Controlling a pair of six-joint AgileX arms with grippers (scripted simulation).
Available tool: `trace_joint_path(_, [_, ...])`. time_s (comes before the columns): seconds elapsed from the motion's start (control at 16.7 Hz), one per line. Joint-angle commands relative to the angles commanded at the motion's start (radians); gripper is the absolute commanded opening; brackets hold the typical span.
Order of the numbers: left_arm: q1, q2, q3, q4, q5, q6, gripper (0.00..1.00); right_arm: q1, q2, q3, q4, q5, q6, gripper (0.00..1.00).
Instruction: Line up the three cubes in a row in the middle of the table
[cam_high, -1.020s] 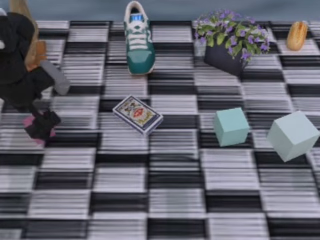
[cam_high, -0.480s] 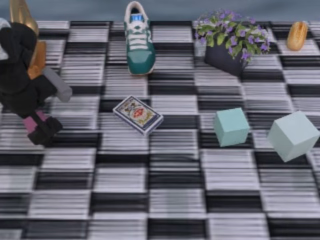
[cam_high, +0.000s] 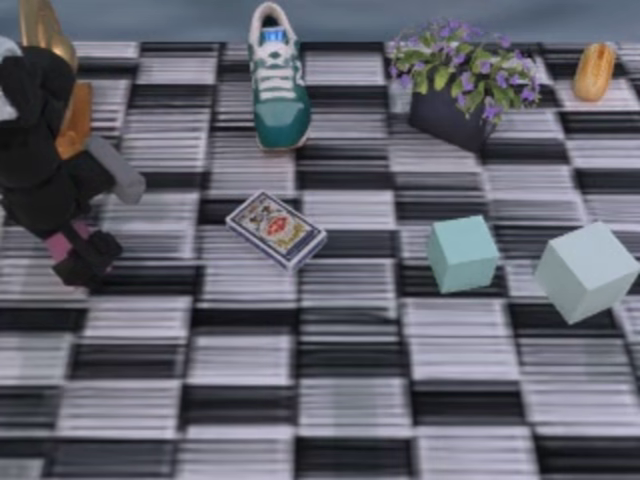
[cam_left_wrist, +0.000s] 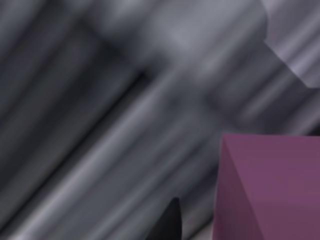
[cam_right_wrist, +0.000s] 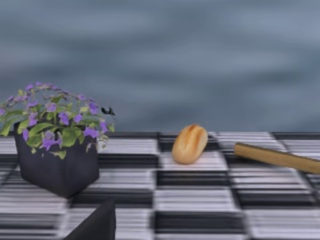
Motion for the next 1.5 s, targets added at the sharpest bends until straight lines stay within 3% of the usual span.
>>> trace_joint_path(0.18, [0.0, 0.0, 0.0, 0.0, 0.0, 0.0, 0.02, 0.0, 0.0, 0.0, 0.0, 0.0, 0.0, 1.0])
trace_joint_path(0.24, [0.0, 0.0, 0.0, 0.0, 0.0, 0.0, 0.0, 0.0, 0.0, 0.0, 0.0, 0.0, 0.0, 1.0])
trace_joint_path(0.66, [0.0, 0.0, 0.0, 0.0, 0.0, 0.0, 0.0, 0.0, 0.0, 0.0, 0.0, 0.0, 0.0, 1.0])
trace_joint_path(1.2, [0.017, -0.116, 0.14, -0.249, 0.015, -0.015, 0.0, 0.0, 0.0, 0.0, 0.0, 0.0, 0.0, 1.0])
trace_joint_path(1.5, [0.013, -0.126, 0.152, -0.266, 0.015, -0.014, 0.0, 0.0, 0.0, 0.0, 0.0, 0.0, 0.0, 1.0])
